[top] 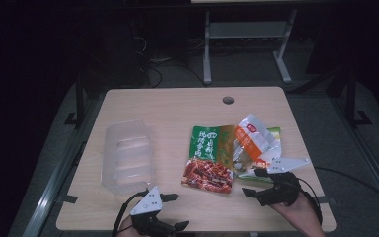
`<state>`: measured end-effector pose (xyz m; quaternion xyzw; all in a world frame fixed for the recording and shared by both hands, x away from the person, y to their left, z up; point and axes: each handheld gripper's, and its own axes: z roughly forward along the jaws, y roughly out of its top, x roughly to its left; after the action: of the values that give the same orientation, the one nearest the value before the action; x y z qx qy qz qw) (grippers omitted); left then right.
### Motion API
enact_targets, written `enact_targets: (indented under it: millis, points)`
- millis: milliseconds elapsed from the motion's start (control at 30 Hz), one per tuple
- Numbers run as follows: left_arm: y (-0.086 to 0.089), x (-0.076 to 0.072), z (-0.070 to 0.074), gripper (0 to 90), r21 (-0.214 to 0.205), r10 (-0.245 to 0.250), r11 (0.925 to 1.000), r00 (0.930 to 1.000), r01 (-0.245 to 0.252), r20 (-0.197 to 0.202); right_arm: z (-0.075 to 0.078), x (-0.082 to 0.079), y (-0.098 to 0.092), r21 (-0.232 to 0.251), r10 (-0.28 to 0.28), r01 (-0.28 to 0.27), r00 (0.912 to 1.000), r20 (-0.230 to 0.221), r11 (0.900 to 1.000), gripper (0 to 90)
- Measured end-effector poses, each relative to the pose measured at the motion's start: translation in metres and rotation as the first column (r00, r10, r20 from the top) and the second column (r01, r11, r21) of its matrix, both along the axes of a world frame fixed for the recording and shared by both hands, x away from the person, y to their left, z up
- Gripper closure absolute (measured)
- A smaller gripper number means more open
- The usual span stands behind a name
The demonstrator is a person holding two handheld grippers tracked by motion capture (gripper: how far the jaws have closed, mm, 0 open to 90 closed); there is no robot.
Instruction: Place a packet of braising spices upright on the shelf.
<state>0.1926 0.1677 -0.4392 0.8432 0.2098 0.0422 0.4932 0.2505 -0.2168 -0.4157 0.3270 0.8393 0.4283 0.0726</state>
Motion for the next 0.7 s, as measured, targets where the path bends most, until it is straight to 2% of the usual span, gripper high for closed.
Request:
enact_targets:
  millis: [367,533,567,667,700]
  points:
    - [0.0,0.001,0.0,15.7,0.003,-0.001,1.0,1.0,0.001,0.0,0.019,0.03,0.011,-0.005,-0.016,0.016,0.9998,0.006,0.9999,20.0]
    - [0.001,0.001,0.0,15.7,0.0,0.0,1.0,1.0,0.0,-0.001,0.025,0.053,0.022,-0.023,-0.034,0.034,0.9994,-0.01,0.9992,20.5]
    - [0.001,0.001,0.0,15.7,0.0,0.0,1.0,1.0,0.0,-0.001,0.025,0.053,0.022,-0.023,-0.034,0.034,0.9994,-0.01,0.9992,20.5]
    - [0.0,0.001,0.0,15.7,0.0,-0.002,1.0,1.0,0.002,-0.001,0.026,0.068,0.028,-0.034,-0.057,0.056,0.9975,-0.043,0.9979,21.2]
    - [0.0,0.001,0.0,15.7,0.001,-0.004,1.0,1.0,0.004,-0.001,0.026,0.068,0.028,-0.034,-0.057,0.056,0.9975,-0.043,0.9979,21.2]
